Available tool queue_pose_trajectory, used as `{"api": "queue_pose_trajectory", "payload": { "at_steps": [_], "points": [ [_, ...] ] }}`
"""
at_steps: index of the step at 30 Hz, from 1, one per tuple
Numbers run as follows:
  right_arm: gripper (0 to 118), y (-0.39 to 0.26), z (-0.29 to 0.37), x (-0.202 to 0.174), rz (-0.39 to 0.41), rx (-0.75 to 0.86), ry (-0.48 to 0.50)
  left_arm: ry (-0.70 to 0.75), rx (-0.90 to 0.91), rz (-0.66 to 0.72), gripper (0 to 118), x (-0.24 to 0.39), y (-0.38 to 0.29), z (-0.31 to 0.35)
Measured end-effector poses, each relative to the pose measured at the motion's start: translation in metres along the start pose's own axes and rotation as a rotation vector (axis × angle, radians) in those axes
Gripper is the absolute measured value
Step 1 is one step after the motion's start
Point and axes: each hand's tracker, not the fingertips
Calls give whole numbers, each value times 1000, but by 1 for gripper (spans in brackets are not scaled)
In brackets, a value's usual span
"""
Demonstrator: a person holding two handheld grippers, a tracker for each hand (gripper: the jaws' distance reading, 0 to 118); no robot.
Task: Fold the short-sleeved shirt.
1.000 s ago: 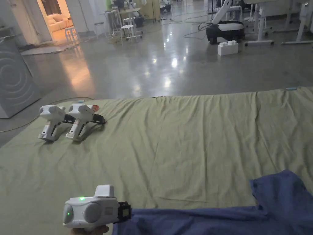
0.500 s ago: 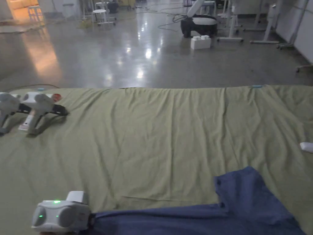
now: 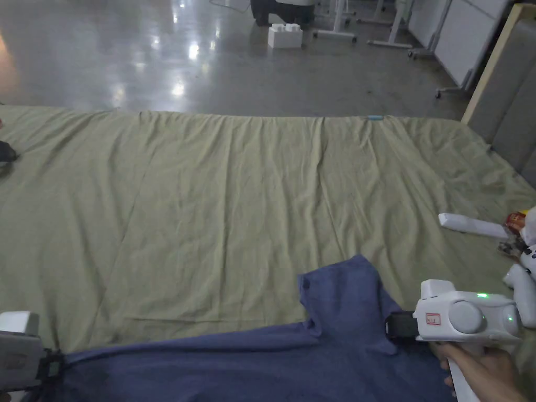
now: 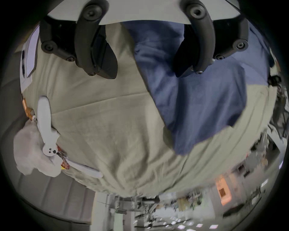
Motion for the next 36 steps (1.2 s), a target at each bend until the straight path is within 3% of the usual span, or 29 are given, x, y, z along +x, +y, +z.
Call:
{"api": "queue_pose_trajectory", "payload": {
  "at_steps": [1, 2, 3, 4, 5, 8, 10, 14, 18, 21, 27, 30, 33, 35, 36],
  "points": [
    [77, -2, 4, -6, 4, 31, -8, -3, -1, 6, 3, 0, -1, 1],
    [63, -3, 11, -7, -1, 44, -6, -7, 1, 11, 3, 0, -2, 1],
    [41, -5, 18, -8, 14, 65, 39, -7, 4, 10, 3, 1, -2, 2],
    [10, -8, 25, -10, 39, 69, 65, -6, 9, 13, 3, 3, -3, 4],
    [0, -10, 29, -12, 48, 59, 73, -2, 13, 26, 3, 5, -3, 5],
    [0, -14, 38, -12, 71, 73, 82, 6, 28, 18, 0, 8, -3, 12],
    [0, -20, 55, -7, -33, 105, 134, -10, 138, -3, 0, 9, -10, 37],
    [0, -47, 127, 7, -89, 287, 206, -145, 250, 46, 0, -4, -31, 100],
    [0, -114, 199, 14, -88, 375, 225, -188, 355, 0, 0, -17, -84, 164],
    [0, -171, 229, 22, -133, 387, 214, -214, 362, -3, 0, -29, -133, 191],
    [0, -259, 222, 22, -167, 288, 180, -197, 240, -80, 0, -30, -201, 174],
    [0, -274, 204, 18, -163, 267, 149, -151, 196, -131, 0, -25, -217, 157],
    [0, -278, 191, 18, -170, 252, 138, -150, 217, -81, 1, -35, -218, 139],
    [0, -279, 186, 18, -172, 241, 139, -159, 225, -37, 10, -41, -217, 135],
    [9, -280, 184, 18, -173, 240, 136, -153, 217, -26, 22, -44, -217, 132]
  ]
}}
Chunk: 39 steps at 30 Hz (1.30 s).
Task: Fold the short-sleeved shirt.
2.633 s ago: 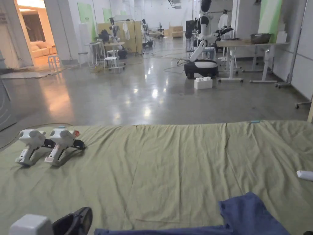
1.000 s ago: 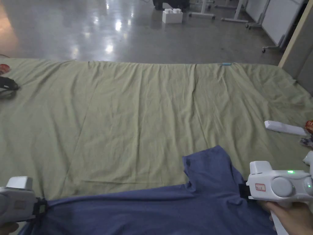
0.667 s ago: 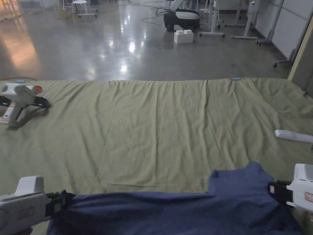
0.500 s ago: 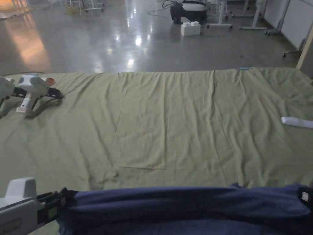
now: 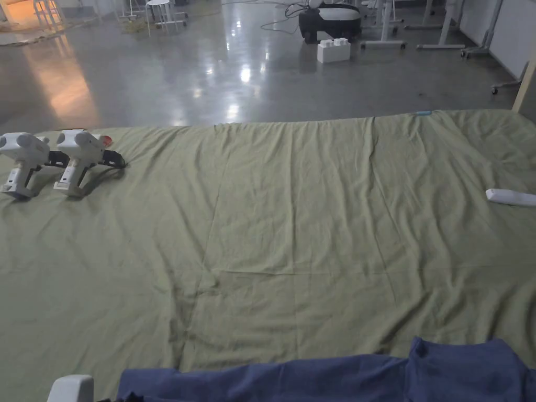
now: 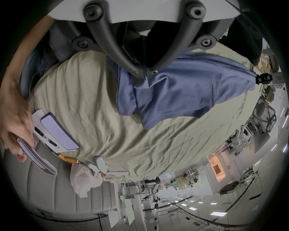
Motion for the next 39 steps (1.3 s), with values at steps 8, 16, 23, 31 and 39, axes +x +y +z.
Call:
{"api": "queue_pose_trajectory", "payload": {
  "at_steps": [8, 16, 23, 31, 39],
  "points": [
    [70, 23, 44, -3, 13, 175, -31, 111, 302, 38, 77, -8, 12, 54],
    [70, 69, 133, -83, 199, 589, 56, 221, 849, -215, 78, 85, 49, 174],
    [69, 86, 170, -133, 260, 804, 121, 225, 932, -284, 77, 140, 63, 217],
    [3, 74, 161, -154, 327, 751, 135, 124, 940, -287, 6, 158, 55, 211],
    [0, 70, 159, -157, 310, 732, 172, 71, 895, -304, 0, 163, 53, 214]
  ]
}}
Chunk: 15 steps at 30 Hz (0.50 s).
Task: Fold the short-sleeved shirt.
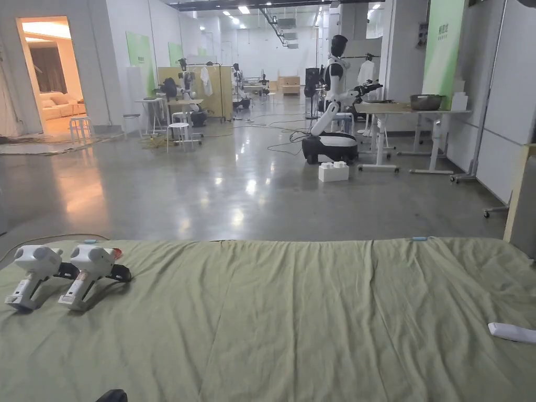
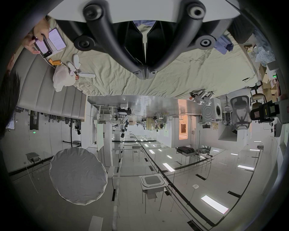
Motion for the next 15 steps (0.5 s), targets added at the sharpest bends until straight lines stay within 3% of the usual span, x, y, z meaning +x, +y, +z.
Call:
{"api": "queue_pose_trajectory", "payload": {
  "at_steps": [5, 7, 8, 11, 13, 15],
  "points": [
    [0, 0, 0, 0, -4, 7, -1, -46, -20, 162, 0, -20, 1, -6],
    [0, -3, 1, 0, -1, -4, -5, -51, -125, 224, 3, -39, -5, -15],
    [0, -5, 1, 1, -1, -12, -5, -41, -181, 270, 19, -50, -11, -20],
    [0, -16, 2, 5, -32, -55, 8, -91, -289, 453, 81, -90, -55, -33],
    [0, -23, 3, 8, -69, -89, 23, -175, -372, 609, 84, -116, -96, -42],
    [0, -30, 6, 9, -95, -111, 23, -164, -486, 759, 85, -135, -140, -51]
  ]
}}
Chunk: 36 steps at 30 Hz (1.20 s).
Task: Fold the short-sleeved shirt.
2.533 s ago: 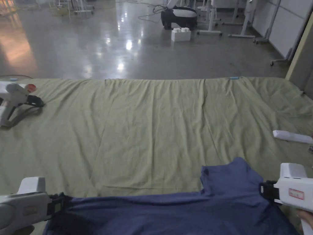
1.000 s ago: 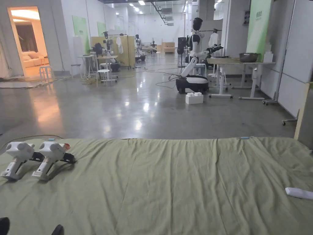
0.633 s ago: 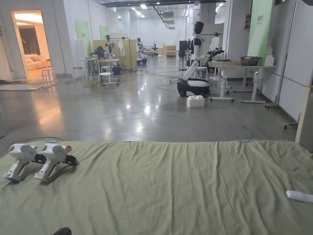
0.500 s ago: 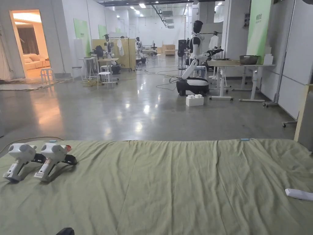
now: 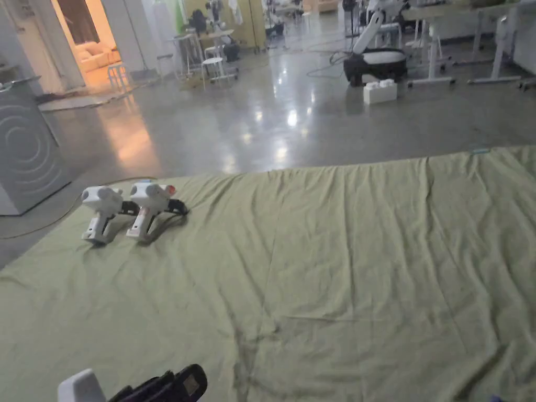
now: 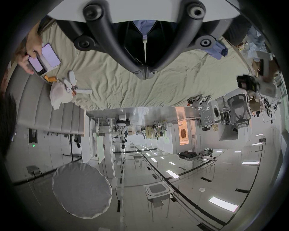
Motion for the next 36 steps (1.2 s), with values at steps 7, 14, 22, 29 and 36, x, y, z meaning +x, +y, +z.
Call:
{"api": "queue_pose_trajectory", "payload": {
  "at_steps": [7, 14, 22, 29, 36],
  "points": [
    [0, -30, -2, 13, -57, -78, 0, 113, -127, 254, 86, -101, -46, -51],
    [0, -35, -1, 20, -94, -100, -19, 13, -72, 549, 81, -123, -81, -75],
    [0, -35, 0, 21, -101, -115, -26, 32, -47, 643, 12, -131, -95, -92],
    [0, -44, 1, 29, -103, -134, -37, 55, 58, 522, 7, -109, -47, -52],
    [0, -50, -4, 26, -117, -169, -13, 115, 76, 85, 7, -27, 6, -29]
  ]
}}
